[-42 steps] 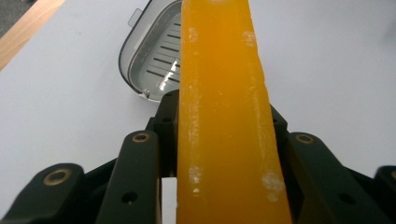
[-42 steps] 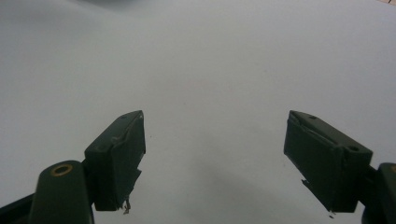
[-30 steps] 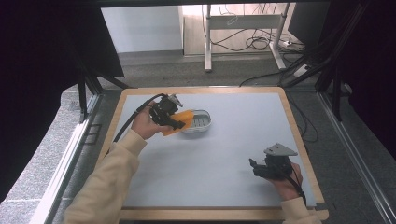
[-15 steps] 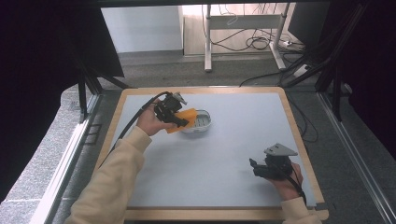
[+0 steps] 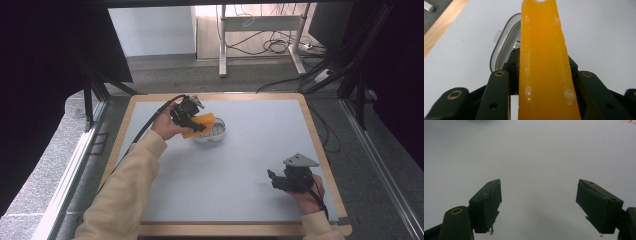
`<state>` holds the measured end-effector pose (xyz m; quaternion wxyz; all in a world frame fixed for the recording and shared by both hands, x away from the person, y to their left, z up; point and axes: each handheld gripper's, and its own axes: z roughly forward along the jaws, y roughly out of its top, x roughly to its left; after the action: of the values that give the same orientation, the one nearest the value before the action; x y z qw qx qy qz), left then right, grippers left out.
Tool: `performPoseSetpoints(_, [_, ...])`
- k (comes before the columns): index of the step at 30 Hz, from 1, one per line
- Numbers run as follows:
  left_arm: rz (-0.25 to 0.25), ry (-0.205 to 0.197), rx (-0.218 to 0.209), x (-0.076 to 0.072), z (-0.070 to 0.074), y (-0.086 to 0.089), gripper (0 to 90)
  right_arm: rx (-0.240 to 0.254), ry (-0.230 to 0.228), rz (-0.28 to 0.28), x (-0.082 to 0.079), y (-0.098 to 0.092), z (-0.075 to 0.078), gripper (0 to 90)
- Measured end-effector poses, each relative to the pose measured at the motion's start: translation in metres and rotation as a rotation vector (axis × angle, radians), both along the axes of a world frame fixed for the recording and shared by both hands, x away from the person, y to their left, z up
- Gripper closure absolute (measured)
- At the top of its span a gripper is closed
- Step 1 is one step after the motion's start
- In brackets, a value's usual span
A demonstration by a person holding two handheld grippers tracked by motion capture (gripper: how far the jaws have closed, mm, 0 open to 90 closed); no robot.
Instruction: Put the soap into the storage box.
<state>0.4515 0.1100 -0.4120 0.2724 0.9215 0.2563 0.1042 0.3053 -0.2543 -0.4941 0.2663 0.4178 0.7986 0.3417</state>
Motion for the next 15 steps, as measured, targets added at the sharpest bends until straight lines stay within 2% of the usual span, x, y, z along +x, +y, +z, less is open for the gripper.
performPoseSetpoints(15, [-0.033,0.009,0.013,0.013,0.001,-0.012,62.0,-0.001,0.003,-0.001,0.0,0.0,0.0,20.8])
